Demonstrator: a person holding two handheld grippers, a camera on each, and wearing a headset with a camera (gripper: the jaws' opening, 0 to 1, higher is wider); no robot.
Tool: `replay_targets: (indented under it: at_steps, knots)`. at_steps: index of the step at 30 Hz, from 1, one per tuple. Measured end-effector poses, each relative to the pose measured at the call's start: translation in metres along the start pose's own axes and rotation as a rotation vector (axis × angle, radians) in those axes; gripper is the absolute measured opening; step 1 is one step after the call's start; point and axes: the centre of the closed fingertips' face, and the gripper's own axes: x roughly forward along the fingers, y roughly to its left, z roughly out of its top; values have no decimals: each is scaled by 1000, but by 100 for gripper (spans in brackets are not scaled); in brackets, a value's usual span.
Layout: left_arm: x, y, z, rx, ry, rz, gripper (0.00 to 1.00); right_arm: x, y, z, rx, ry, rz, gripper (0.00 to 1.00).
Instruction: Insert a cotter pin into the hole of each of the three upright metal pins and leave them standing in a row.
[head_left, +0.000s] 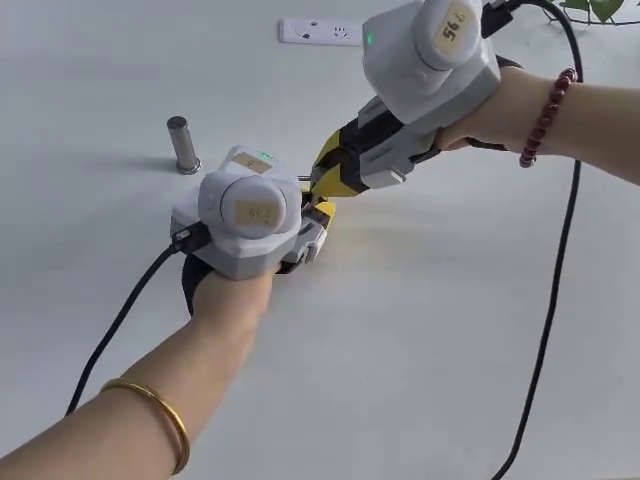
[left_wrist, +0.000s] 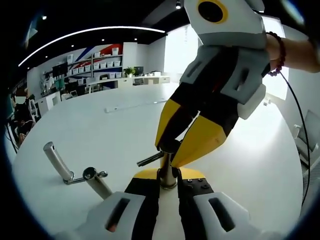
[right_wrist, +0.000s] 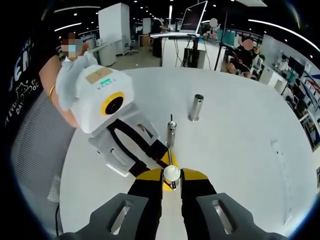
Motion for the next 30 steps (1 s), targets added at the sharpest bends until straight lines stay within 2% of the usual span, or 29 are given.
replay_targets:
  at_steps: [6, 14, 18, 21, 25, 30]
  knots:
    - [2, 6, 1, -7, 2, 10, 11, 2, -4, 3, 8, -7, 1, 8]
    - [2, 5, 0, -25, 5, 9, 12, 4, -4, 0, 11, -3, 13, 8]
    - [3, 5, -1, -38, 5, 5, 12, 5, -4, 0, 7, -4, 23, 8]
    - [3, 6, -1, -69, 6, 3, 12, 5, -4, 0, 12, -5, 32, 8]
    - [2, 5, -1, -65, 6, 9, 13, 5, -3, 1, 9, -9, 31, 8]
    - [1, 6, -5, -44, 29, 19, 15, 5, -2, 0, 9, -7, 30, 8]
